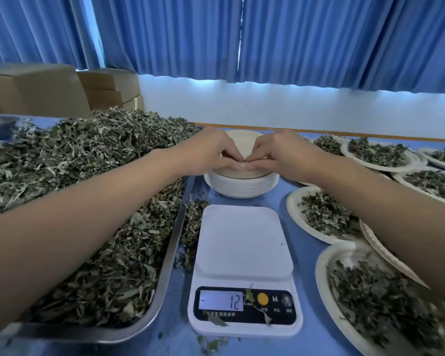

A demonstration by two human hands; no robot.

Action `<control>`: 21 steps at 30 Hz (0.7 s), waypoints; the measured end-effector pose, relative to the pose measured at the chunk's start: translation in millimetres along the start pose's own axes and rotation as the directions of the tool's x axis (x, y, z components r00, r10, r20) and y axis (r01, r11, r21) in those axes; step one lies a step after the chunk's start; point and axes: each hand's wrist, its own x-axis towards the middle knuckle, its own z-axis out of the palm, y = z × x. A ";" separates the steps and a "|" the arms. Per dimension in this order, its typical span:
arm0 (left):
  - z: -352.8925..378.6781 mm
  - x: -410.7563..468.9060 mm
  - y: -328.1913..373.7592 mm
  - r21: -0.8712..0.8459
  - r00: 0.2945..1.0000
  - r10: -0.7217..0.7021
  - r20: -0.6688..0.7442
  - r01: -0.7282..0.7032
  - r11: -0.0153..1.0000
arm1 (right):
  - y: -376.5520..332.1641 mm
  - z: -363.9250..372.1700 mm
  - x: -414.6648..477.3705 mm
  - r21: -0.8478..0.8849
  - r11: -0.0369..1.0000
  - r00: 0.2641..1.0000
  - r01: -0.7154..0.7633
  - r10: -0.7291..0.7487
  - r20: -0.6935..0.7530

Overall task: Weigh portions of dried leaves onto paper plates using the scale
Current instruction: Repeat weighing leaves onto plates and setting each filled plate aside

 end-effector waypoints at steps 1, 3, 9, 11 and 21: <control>-0.7 0.7 -0.5 0.008 1.000 0.004 0.014 -0.004 1.000 | 0.1 -1.1 0.5 0.008 1.000 1.000 0.002 -0.002 0.010; -2.0 1.6 -1.5 0.020 0.999 0.015 0.032 -0.016 1.000 | -0.3 -3.0 1.5 0.008 1.000 0.999 0.003 -0.004 0.033; -4.7 1.3 -4.1 0.020 0.998 0.028 0.053 -0.029 0.999 | -1.9 -6.1 2.2 -0.045 0.999 0.997 0.029 -0.026 0.069; -4.4 0.2 -5.4 0.026 0.998 0.029 0.049 -0.030 0.999 | -1.5 -6.2 2.3 -0.051 0.998 0.997 0.044 -0.041 0.062; -8.4 -4.8 -2.6 0.203 0.993 0.108 0.043 -0.115 0.972 | -0.3 -10.3 3.4 -0.065 0.998 0.999 0.026 -0.028 -0.024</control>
